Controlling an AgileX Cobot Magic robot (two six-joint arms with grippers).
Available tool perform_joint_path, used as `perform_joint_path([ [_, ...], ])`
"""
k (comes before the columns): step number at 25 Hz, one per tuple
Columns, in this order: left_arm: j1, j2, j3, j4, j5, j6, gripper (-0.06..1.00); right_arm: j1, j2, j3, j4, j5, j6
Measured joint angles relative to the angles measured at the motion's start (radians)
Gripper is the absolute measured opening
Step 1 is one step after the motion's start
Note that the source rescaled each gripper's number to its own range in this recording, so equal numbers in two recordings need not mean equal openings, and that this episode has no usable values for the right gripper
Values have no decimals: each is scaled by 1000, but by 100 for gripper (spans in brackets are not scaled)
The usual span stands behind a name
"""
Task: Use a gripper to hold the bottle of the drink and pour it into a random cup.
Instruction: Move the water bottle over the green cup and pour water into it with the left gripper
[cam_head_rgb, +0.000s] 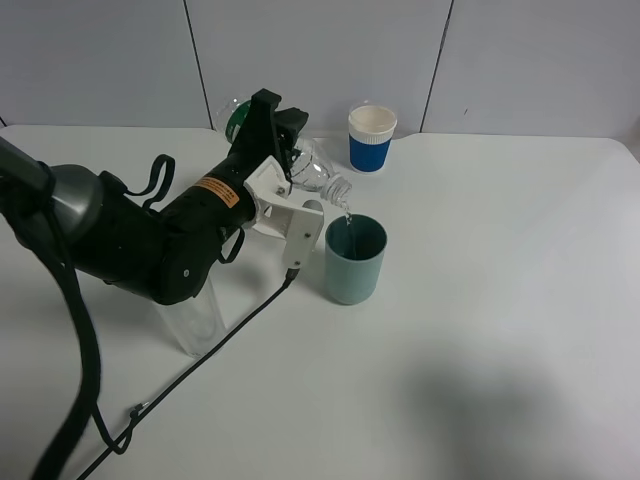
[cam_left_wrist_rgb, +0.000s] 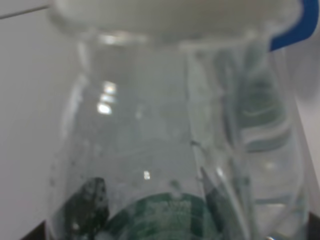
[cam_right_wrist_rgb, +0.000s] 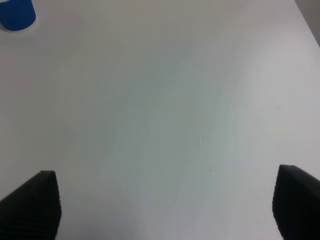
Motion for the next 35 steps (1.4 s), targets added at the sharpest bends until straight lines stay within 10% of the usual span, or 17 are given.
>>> perform_joint_path([
  [35, 0, 0, 0, 0, -7, 45, 6, 0, 0, 0, 0, 0, 0],
])
